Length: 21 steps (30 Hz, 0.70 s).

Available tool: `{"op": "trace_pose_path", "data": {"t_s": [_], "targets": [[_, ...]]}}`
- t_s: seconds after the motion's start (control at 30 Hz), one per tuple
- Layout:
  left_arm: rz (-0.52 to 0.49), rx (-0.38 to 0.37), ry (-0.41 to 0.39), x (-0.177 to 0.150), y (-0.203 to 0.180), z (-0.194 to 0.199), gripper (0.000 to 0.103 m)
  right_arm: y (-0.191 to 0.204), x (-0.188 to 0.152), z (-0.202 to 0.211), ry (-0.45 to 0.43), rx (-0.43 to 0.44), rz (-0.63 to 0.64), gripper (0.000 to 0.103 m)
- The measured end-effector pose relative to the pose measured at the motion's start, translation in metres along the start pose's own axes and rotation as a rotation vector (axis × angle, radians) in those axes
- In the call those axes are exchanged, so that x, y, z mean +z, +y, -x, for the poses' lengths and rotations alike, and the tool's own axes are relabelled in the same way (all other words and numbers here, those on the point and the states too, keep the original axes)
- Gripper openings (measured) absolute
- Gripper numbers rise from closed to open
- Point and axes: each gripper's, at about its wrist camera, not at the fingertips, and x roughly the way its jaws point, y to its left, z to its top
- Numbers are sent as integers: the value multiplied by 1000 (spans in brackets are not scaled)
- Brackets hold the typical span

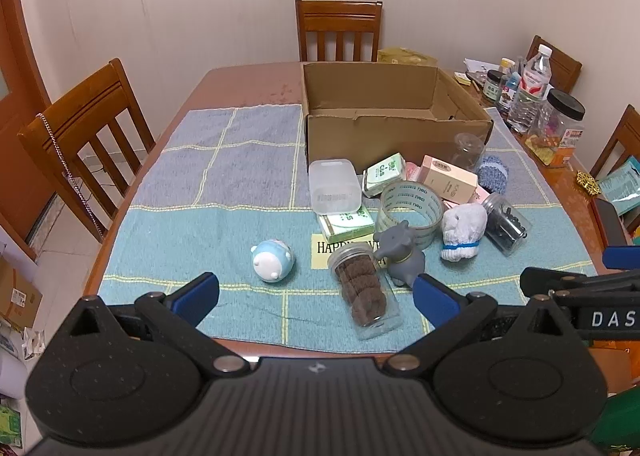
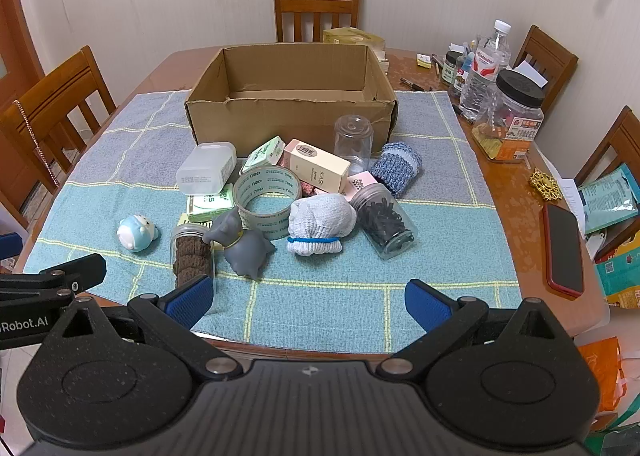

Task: Organize objects
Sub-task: 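Move the left tool toward the blue-white toy while the right tool approaches the cookie jar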

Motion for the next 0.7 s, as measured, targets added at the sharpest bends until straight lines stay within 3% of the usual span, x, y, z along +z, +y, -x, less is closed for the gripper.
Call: {"op": "trace_pose_path", "data": {"t_s": [0.7], "targets": [[-20, -16, 7, 0, -10, -5, 102, -5, 1, -3, 4, 15, -2, 103]]}}
